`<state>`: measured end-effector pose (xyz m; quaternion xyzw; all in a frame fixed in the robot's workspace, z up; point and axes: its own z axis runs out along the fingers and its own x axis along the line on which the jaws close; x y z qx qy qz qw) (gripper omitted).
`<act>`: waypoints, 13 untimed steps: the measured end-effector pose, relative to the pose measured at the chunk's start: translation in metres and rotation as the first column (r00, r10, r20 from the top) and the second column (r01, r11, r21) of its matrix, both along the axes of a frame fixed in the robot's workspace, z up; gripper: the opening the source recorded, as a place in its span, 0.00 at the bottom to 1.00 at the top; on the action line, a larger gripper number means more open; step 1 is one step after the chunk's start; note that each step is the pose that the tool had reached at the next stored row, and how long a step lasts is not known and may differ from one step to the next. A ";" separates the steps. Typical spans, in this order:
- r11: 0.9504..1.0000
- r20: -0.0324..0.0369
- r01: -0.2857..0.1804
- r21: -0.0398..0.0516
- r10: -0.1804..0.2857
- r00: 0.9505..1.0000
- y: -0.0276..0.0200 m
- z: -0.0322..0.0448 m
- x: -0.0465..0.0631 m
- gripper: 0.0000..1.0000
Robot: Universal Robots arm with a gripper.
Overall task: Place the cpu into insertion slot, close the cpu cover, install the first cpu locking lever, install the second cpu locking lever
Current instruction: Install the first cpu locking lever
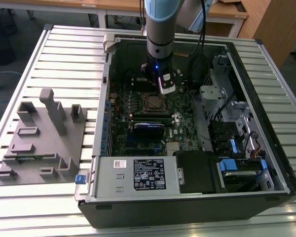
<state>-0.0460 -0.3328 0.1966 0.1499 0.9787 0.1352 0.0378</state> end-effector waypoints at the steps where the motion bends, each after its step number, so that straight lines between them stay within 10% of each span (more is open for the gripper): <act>1: 1.000 0.000 0.000 -0.002 0.000 1.000 0.0000 -0.0001 0.000 0.10; 13: 1.000 0.000 0.003 -0.025 -0.003 1.000 0.0020 -0.0002 0.000 0.10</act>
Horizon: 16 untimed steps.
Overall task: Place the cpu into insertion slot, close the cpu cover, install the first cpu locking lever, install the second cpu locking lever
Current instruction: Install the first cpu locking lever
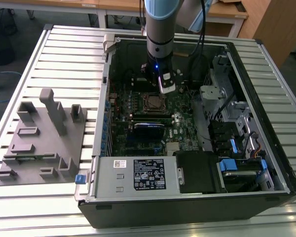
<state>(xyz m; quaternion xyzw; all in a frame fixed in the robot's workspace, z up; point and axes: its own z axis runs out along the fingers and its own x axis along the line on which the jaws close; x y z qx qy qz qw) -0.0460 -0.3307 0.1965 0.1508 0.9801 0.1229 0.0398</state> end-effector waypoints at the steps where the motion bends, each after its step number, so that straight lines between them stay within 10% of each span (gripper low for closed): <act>1: 1.000 0.000 0.000 -0.002 0.000 1.000 0.0005 0.0000 0.000 0.10; 16: 1.000 0.000 0.001 -0.020 -0.001 1.000 0.0047 0.0017 0.000 0.10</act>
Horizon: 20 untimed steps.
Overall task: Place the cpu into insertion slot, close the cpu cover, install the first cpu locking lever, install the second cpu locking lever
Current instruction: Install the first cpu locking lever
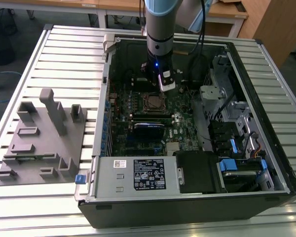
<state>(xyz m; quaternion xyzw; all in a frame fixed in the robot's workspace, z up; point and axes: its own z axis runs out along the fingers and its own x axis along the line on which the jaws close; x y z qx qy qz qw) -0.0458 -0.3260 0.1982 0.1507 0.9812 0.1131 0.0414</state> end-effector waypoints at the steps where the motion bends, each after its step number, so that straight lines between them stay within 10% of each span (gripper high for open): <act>1: 1.000 0.000 0.000 0.000 0.000 1.000 0.0000 0.0010 0.000 0.10; 20: 1.000 0.000 0.000 0.008 0.000 1.000 0.0005 0.0023 0.000 0.10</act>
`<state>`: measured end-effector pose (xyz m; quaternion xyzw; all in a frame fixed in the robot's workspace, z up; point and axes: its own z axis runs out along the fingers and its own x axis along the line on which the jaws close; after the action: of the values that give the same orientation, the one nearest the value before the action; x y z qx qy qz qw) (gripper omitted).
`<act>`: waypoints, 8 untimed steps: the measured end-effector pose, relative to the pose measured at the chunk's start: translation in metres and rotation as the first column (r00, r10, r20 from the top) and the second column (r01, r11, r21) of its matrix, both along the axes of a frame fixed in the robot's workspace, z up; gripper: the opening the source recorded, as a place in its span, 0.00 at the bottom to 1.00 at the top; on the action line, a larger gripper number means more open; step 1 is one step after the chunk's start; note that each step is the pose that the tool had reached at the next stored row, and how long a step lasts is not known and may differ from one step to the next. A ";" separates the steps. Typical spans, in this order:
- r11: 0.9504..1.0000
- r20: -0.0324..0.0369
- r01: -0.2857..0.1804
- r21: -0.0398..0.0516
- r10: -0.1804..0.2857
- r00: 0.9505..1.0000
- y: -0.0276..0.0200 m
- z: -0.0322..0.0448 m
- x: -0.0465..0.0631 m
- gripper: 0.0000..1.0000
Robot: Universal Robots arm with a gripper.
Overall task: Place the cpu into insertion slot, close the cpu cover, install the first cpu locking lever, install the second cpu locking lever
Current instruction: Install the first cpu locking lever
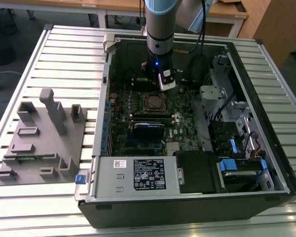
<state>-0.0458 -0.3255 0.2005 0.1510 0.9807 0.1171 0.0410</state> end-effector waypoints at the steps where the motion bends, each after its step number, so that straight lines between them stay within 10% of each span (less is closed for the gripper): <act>1: 1.000 0.000 0.000 0.000 0.000 1.000 0.0000 0.0000 0.000 0.10; 8: 1.000 0.002 0.002 0.005 -0.002 1.000 0.0000 -0.0002 0.000 0.10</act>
<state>-0.0458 -0.3254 0.2003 0.1519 0.9802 0.1196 0.0420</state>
